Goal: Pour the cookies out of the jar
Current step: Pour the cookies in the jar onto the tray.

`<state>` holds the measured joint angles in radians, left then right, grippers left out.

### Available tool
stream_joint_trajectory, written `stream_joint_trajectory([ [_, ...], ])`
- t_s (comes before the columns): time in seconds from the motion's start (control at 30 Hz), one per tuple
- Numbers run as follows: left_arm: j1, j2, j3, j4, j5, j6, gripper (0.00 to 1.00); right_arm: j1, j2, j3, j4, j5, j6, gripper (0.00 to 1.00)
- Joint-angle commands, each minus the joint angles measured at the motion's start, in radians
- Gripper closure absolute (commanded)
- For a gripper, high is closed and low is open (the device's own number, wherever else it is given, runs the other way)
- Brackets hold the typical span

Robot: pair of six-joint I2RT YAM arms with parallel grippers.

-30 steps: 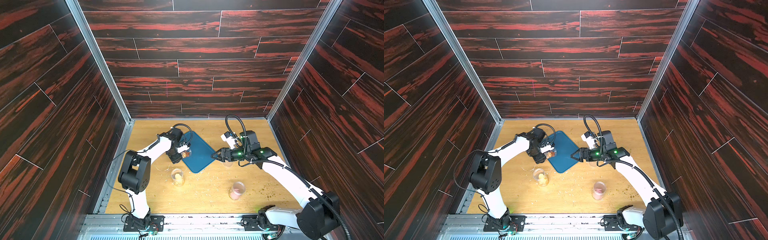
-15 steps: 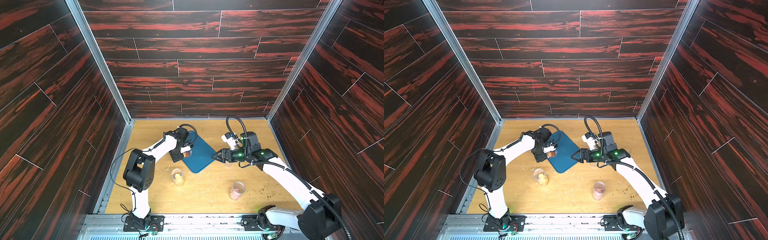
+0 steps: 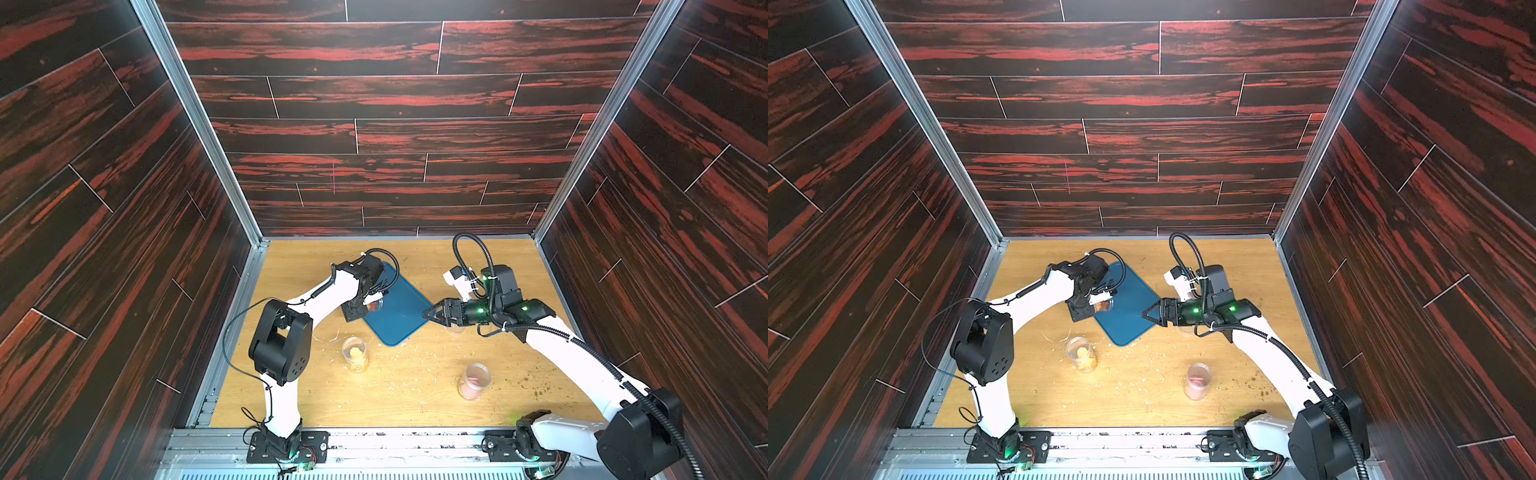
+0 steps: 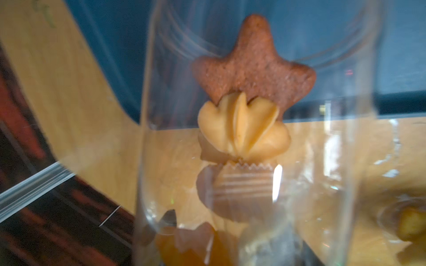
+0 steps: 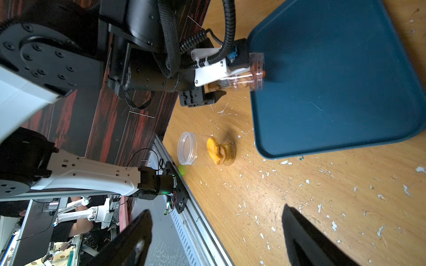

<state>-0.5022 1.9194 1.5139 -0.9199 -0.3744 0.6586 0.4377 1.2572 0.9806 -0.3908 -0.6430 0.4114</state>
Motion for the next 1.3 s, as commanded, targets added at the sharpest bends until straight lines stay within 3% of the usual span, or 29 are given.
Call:
stream_joint_trajectory([
  [0.0, -0.019, 0.018, 0.038, -0.029, -0.086, 0.031, 0.67, 0.004, -0.027, -0.01, 0.007, -0.001, 0.007, 0.09],
  [0.6, -0.108, 0.09, 0.062, -0.013, -0.3, 0.073, 0.65, 0.004, -0.013, -0.013, -0.016, -0.017, -0.022, 0.09],
  [0.9, -0.123, 0.085, 0.059, -0.009, -0.342, 0.088, 0.64, 0.004, -0.013, -0.017, -0.014, -0.028, -0.029, 0.09],
  [1.13, -0.124, 0.054, 0.025, -0.01, -0.265, 0.05, 0.62, 0.004, -0.007, -0.023, 0.001, -0.029, -0.02, 0.09],
  [1.27, -0.135, 0.083, 0.125, -0.051, -0.208, -0.001, 0.62, 0.004, -0.003, -0.032, 0.022, -0.029, -0.005, 0.09],
])
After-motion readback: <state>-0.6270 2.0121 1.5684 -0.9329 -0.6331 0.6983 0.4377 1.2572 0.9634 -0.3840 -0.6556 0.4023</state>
